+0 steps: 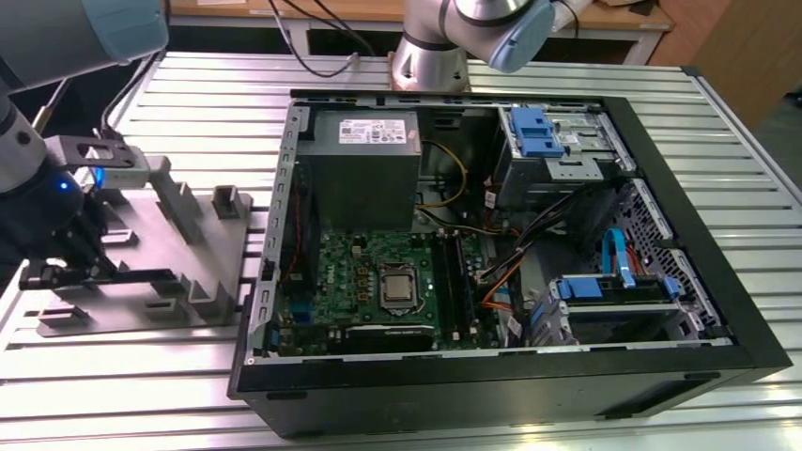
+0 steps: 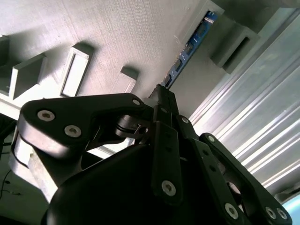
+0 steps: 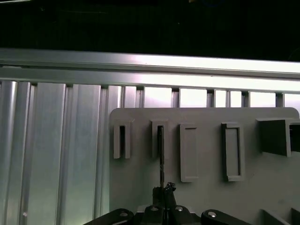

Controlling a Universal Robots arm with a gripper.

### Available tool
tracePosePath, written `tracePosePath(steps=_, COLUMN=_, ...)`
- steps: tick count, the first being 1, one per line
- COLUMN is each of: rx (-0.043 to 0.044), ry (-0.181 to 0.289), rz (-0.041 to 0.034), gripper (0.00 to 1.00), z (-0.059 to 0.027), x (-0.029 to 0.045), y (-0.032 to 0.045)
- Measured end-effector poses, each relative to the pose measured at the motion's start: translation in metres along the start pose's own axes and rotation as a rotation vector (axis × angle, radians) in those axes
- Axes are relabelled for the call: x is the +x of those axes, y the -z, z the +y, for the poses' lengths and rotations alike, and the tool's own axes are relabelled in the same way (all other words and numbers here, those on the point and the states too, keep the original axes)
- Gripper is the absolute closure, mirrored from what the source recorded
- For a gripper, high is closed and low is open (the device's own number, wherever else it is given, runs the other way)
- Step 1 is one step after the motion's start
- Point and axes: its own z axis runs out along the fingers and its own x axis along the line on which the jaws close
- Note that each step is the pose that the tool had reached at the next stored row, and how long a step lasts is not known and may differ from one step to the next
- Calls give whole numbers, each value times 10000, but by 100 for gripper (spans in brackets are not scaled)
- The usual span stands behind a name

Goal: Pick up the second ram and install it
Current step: 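Pick up the second ram and move it above second insertion slot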

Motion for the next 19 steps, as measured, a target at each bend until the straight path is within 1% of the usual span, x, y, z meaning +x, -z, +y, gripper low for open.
tracePosePath(steps=12, rx=2, ry=0, rz=-3, gripper=89, z=14, x=-11, y=346)
tracePosePath(steps=19, rx=11, ry=2, rz=-5, gripper=89, z=24, x=-25, y=585)
